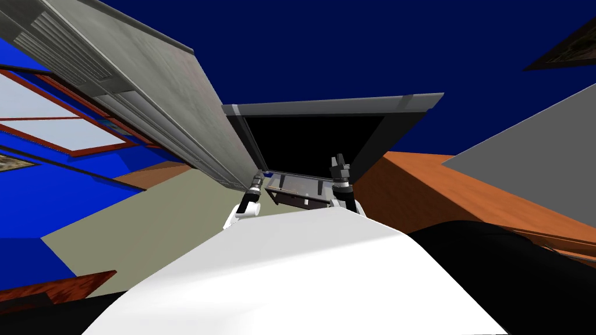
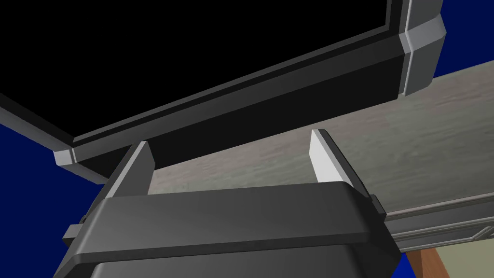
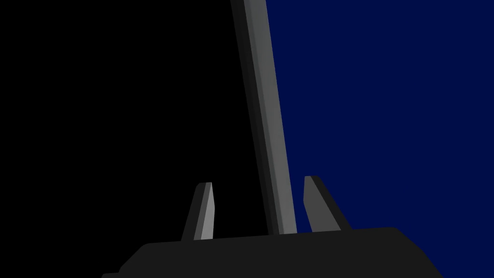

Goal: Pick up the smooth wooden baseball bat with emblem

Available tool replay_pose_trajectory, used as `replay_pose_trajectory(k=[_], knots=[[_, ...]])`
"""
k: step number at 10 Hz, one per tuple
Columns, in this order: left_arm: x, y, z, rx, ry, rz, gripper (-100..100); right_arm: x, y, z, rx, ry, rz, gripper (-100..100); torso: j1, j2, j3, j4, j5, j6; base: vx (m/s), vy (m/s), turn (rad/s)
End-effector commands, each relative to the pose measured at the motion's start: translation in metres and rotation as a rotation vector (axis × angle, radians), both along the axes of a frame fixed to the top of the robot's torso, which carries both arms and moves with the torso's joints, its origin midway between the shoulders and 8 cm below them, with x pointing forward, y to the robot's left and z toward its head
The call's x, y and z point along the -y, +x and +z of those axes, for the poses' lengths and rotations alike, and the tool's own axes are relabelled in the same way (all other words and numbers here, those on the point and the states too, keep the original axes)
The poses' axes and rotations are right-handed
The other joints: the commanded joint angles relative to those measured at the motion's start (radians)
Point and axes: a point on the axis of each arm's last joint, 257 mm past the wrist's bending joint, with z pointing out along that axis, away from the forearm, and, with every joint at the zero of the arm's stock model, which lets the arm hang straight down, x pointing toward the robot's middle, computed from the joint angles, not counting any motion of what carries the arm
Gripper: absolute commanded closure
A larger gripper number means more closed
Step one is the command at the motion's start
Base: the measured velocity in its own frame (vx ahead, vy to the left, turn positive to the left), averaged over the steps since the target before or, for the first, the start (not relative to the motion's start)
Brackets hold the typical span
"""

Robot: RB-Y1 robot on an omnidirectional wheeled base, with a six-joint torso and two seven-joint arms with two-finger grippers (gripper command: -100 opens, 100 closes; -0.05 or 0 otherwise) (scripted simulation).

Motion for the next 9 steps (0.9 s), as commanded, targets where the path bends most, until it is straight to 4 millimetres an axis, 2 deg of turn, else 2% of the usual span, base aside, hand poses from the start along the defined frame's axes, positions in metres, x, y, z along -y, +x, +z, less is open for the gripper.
replay_pose_trajectory(k=[1, 2, 3, 6, 8, 9], knots=[[0.002, 0.004, -0.019, -0.051, -0.007, 0.002, -100, 0.000, 0.000, 0.000, 0.000, 0.000, 0.000, 0, 0.000, 0.000, 0.000, 0.000, 0.000, 0.000, 0.030, 0.052, -0.043], [0.005, 0.009, -0.035, -0.098, -0.021, -0.001, -100, 0.000, 0.000, 0.000, 0.000, 0.000, 0.000, 0, -0.001, 0.000, 0.000, 0.000, 0.000, 0.000, 0.034, 0.043, -0.051], [0.003, 0.008, -0.041, -0.110, -0.021, 0.002, -100, 0.000, 0.000, 0.000, 0.000, 0.000, 0.000, 0, -0.001, 0.000, 0.000, 0.000, 0.000, 0.000, 0.026, 0.033, -0.036], [0.014, 0.018, -0.097, -0.260, -0.062, -0.005, -100, 0.000, 0.000, 0.000, 0.000, 0.000, 0.000, 0, -0.001, -0.001, -0.001, 0.000, 0.000, 0.000, 0.049, 0.054, -0.097], [0.017, 0.016, -0.128, -0.344, -0.075, 0.000, -100, 0.000, 0.000, 0.000, 0.000, 0.000, 0.000, 0, 0.000, 0.000, 0.000, 0.000, 0.000, -0.001, 0.030, 0.061, -0.048], [0.016, 0.015, -0.131, -0.351, -0.075, 0.001, -100, 0.000, 0.000, 0.000, 0.000, 0.000, 0.000, 0, -0.001, 0.000, 0.000, 0.000, 0.000, 0.000, 0.015, 0.045, -0.037]])
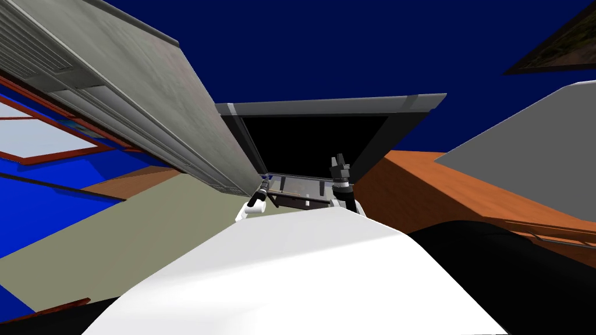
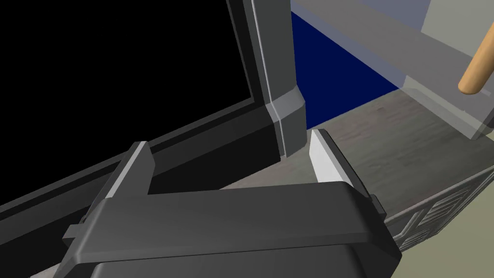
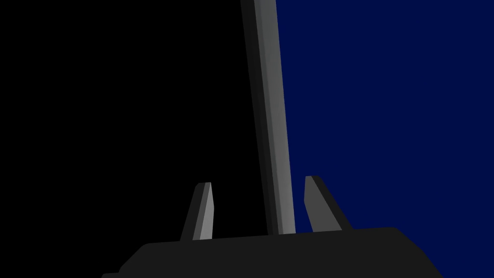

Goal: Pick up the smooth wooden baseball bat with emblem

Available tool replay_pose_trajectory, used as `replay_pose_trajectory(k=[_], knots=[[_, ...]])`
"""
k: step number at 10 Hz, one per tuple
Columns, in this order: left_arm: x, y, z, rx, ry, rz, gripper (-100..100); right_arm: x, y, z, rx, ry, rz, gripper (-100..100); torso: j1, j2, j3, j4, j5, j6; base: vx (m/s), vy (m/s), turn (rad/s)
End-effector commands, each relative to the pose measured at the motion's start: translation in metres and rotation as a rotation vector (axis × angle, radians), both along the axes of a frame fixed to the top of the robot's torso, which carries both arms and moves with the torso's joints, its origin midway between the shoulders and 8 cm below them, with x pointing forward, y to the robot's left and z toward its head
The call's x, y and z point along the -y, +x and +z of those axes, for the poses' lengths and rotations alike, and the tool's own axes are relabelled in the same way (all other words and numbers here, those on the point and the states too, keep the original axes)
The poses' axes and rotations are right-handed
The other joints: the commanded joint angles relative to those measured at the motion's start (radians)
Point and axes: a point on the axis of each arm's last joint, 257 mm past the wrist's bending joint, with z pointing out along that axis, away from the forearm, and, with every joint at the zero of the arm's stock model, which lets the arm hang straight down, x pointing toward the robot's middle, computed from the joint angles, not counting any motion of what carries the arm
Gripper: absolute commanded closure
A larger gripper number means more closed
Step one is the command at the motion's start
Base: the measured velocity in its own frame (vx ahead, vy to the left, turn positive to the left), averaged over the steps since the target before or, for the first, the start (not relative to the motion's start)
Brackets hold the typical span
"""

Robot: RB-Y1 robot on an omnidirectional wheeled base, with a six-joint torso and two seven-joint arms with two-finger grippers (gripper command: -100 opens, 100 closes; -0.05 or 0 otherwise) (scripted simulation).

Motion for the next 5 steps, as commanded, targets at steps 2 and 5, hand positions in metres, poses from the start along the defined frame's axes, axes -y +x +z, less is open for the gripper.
replay_pose_trajectory(k=[2, 5], knots=[[0.004, -0.001, -0.027, -0.072, -0.014, 0.000, -100, 0.000, 0.000, 0.000, 0.000, 0.000, 0.000, 0, 0.000, 0.000, 0.000, 0.000, 0.000, 0.000, 0.021, 0.045, -0.048], [0.014, -0.006, -0.068, -0.189, -0.037, -0.002, -100, 0.000, 0.000, 0.000, 0.000, 0.000, 0.000, 0, -0.001, 0.000, 0.000, 0.000, 0.000, 0.000, 0.025, 0.039, -0.054]])
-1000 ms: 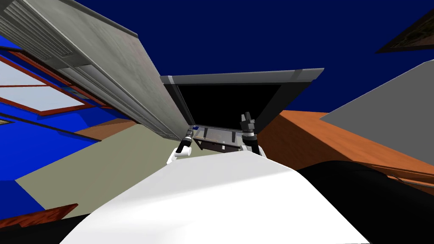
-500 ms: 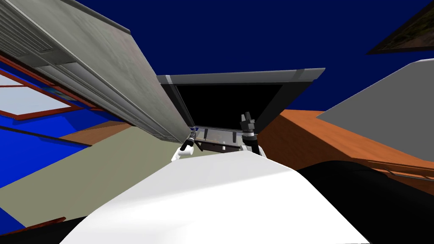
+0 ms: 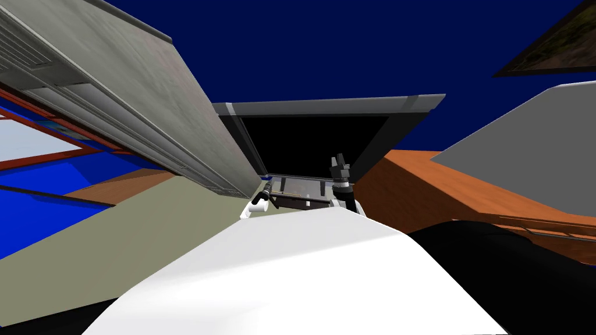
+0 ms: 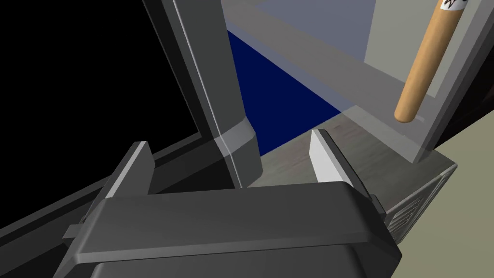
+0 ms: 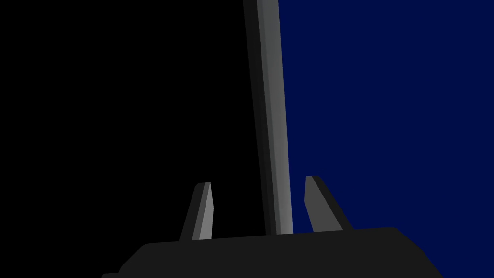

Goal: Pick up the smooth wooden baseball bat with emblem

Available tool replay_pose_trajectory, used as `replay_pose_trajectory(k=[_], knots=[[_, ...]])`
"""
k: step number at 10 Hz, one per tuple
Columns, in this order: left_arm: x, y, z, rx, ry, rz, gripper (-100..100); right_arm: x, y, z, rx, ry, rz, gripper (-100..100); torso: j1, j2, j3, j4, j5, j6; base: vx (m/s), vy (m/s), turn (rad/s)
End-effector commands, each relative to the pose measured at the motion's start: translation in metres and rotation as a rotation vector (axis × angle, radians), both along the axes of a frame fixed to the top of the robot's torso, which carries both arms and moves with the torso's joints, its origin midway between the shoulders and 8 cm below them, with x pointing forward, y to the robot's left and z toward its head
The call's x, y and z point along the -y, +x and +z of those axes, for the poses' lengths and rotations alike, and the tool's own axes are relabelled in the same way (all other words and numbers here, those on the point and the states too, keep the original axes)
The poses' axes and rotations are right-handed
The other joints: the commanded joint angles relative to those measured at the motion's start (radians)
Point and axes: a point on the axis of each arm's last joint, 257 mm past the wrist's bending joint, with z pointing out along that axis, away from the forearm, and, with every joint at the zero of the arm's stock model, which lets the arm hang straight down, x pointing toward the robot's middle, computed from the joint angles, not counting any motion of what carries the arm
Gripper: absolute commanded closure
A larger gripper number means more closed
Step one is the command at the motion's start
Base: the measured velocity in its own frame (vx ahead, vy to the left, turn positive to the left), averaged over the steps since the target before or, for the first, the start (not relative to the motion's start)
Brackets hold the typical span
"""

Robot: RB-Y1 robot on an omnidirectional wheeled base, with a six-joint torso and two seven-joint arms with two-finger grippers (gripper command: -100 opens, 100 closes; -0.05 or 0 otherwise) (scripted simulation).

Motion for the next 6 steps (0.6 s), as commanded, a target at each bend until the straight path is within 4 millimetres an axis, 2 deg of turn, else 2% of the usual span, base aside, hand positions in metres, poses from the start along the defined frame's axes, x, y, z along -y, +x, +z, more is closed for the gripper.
replay_pose_trajectory(k=[1, 3, 5, 6], knots=[[0.009, -0.005, -0.025, -0.078, -0.017, -0.004, -100, 0.000, 0.000, 0.000, 0.000, 0.000, 0.000, 0, 0.000, 0.000, 0.000, 0.000, 0.000, 0.000, 0.040, 0.055, -0.128], [0.008, -0.007, -0.031, -0.091, -0.015, -0.002, -100, 0.000, 0.000, 0.000, 0.000, 0.000, 0.000, 0, 0.000, 0.000, 0.000, 0.000, 0.000, 0.000, 0.009, 0.029, -0.014], [0.019, -0.016, -0.064, -0.195, -0.035, -0.006, -100, 0.000, 0.000, 0.000, 0.000, 0.000, 0.000, 0, -0.001, 0.001, 0.000, 0.000, 0.000, 0.000, 0.024, 0.041, -0.079], [0.019, -0.017, -0.065, -0.199, -0.034, -0.005, -100, 0.000, 0.000, 0.000, 0.000, 0.000, 0.000, 0, 0.001, 0.000, 0.000, 0.000, 0.000, 0.000, 0.018, 0.052, -0.040]])
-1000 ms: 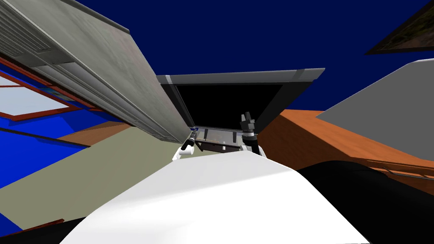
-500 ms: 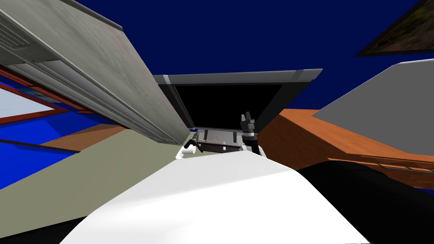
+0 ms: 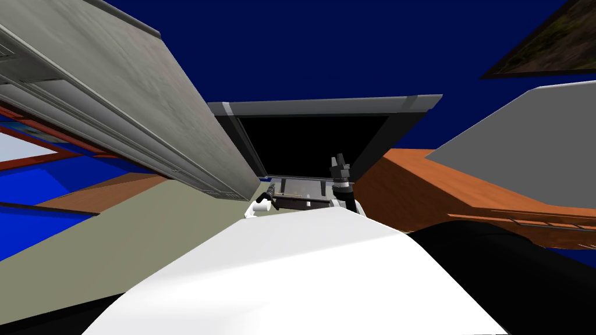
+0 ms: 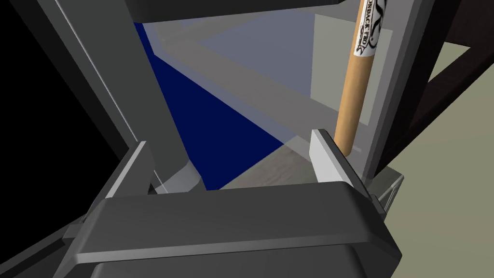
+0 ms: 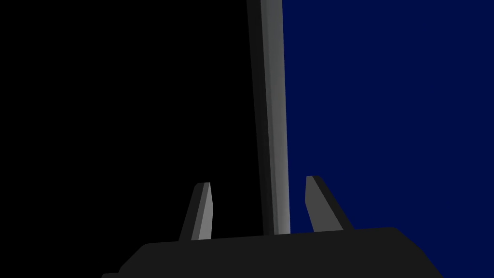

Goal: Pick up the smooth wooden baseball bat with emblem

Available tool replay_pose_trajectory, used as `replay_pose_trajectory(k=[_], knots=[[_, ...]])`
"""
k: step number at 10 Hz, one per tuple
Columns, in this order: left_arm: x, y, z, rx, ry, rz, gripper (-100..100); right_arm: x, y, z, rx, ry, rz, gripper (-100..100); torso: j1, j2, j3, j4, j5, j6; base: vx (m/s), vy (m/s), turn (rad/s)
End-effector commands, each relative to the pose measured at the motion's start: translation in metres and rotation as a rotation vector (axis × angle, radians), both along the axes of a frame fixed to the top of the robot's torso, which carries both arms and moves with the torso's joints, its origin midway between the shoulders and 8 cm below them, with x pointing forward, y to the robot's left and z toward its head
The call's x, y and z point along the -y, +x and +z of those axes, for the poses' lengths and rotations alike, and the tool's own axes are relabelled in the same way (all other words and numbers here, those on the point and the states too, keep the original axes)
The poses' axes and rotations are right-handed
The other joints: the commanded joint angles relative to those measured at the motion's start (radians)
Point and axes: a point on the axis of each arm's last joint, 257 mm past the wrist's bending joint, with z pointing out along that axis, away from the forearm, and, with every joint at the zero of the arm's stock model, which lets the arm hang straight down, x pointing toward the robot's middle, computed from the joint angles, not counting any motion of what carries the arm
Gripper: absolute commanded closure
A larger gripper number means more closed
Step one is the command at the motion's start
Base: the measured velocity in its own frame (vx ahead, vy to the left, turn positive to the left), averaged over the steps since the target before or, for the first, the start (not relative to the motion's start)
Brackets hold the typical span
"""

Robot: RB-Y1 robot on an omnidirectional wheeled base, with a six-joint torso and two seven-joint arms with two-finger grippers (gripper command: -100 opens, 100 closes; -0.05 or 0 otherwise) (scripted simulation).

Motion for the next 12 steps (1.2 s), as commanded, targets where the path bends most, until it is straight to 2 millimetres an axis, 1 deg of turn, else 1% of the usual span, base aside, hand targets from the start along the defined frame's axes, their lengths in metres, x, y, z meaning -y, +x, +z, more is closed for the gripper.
replay_pose_trajectory(k=[1, 4, 5, 7, 10, 11, 12], knots=[[0.008, -0.006, -0.019, -0.060, -0.010, -0.002, -100, 0.000, 0.000, 0.000, 0.000, 0.000, 0.000, 0, 0.000, 0.000, 0.000, 0.000, 0.000, 0.000, 0.017, 0.044, -0.039], [0.026, -0.025, -0.058, -0.198, -0.033, -0.009, -100, 0.000, 0.000, 0.000, 0.000, 0.000, 0.000, 0, 0.000, 0.000, 0.000, 0.000, 0.000, 0.000, 0.027, 0.054, -0.084], [0.026, -0.025, -0.058, -0.199, -0.033, -0.009, -100, 0.000, 0.000, 0.000, 0.000, 0.000, 0.000, 0, 0.000, 0.000, 0.000, 0.000, 0.000, 0.000, 0.014, 0.051, -0.030], [0.039, -0.037, -0.078, -0.275, -0.048, -0.015, -100, 0.000, 0.000, 0.000, 0.000, 0.000, 0.000, 0, -0.001, 0.000, 0.000, 0.000, 0.000, 0.000, 0.017, 0.033, -0.058], [0.066, -0.053, -0.097, -0.360, -0.080, -0.028, -100, 0.000, 0.000, 0.000, 0.000, 0.000, 0.000, 0, -0.002, 0.000, 0.000, 0.000, 0.000, 0.000, 0.018, 0.036, -0.062], [0.088, -0.061, -0.103, -0.396, -0.108, -0.040, -100, 0.000, 0.000, 0.000, 0.000, 0.000, 0.000, 0, -0.002, 0.000, 0.000, 0.000, 0.000, 0.000, 0.015, 0.041, -0.046], [0.088, -0.061, -0.103, -0.396, -0.108, -0.040, -100, 0.000, 0.000, 0.000, 0.000, 0.000, 0.000, 0, -0.001, 0.000, 0.000, 0.000, 0.000, 0.000, 0.011, 0.025, -0.035]])
